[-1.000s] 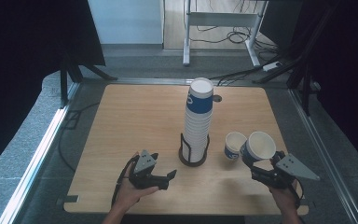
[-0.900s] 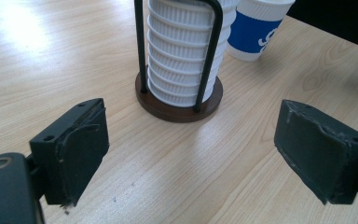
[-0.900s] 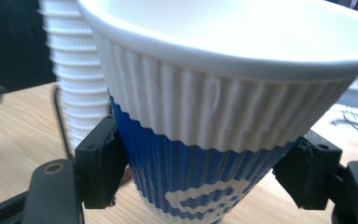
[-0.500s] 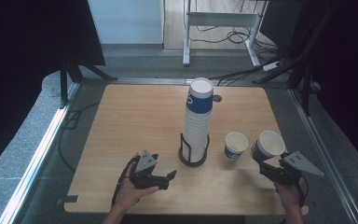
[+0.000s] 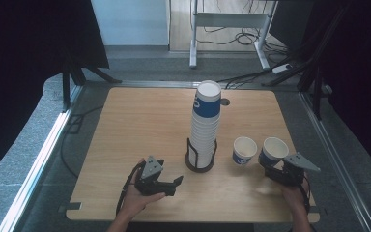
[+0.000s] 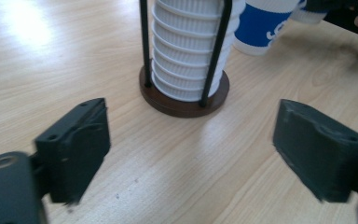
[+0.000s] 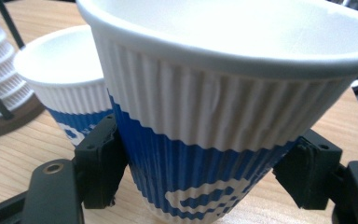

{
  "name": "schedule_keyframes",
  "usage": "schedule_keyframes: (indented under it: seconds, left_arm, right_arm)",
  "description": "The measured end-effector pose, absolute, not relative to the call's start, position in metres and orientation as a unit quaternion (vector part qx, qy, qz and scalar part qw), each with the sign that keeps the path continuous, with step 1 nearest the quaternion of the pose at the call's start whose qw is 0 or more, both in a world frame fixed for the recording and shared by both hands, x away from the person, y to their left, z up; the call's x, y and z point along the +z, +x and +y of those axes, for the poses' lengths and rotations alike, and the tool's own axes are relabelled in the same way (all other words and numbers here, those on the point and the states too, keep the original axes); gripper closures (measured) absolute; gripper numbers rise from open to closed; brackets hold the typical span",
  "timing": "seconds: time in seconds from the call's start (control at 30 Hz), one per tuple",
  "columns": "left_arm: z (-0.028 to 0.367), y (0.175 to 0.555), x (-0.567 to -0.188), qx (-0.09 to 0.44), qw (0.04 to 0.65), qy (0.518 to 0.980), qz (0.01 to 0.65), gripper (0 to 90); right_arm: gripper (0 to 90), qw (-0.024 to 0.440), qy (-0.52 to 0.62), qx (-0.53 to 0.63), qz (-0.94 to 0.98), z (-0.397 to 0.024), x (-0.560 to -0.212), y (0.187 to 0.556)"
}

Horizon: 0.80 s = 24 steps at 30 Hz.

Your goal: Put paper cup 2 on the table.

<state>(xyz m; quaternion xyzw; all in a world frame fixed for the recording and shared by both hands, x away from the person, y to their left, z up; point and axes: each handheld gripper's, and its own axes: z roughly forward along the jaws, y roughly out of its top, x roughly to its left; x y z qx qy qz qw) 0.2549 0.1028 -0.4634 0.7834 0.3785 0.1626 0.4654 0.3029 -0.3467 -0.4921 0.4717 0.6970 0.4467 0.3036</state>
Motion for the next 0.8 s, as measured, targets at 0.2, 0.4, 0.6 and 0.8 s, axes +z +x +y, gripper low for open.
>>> schedule_keyframes:
  seconds: [0.2, 0.4, 0.6, 0.8]
  left_arm:
    - [0.103, 0.255, -0.463, 0.160, 0.467, 0.782, 0.381, 14.5]
    - [0.101, 0.255, -0.465, 0.156, 0.463, 0.787, 0.377, 14.5]
    - [0.100, 0.255, -0.465, 0.153, 0.462, 0.789, 0.375, 14.5]
    - [0.100, 0.255, -0.465, 0.151, 0.462, 0.790, 0.373, 14.5]
  right_arm:
    - [25.2, 0.309, 0.483, 0.414, 0.707, -0.346, -0.501, 0.312]
    - [25.1, 0.310, 0.487, 0.389, 0.718, -0.344, -0.509, 0.318]
    - [24.8, 0.312, 0.491, 0.376, 0.721, -0.344, -0.512, 0.320]
    - [20.3, 0.306, 0.495, 0.371, 0.724, -0.344, -0.512, 0.321]
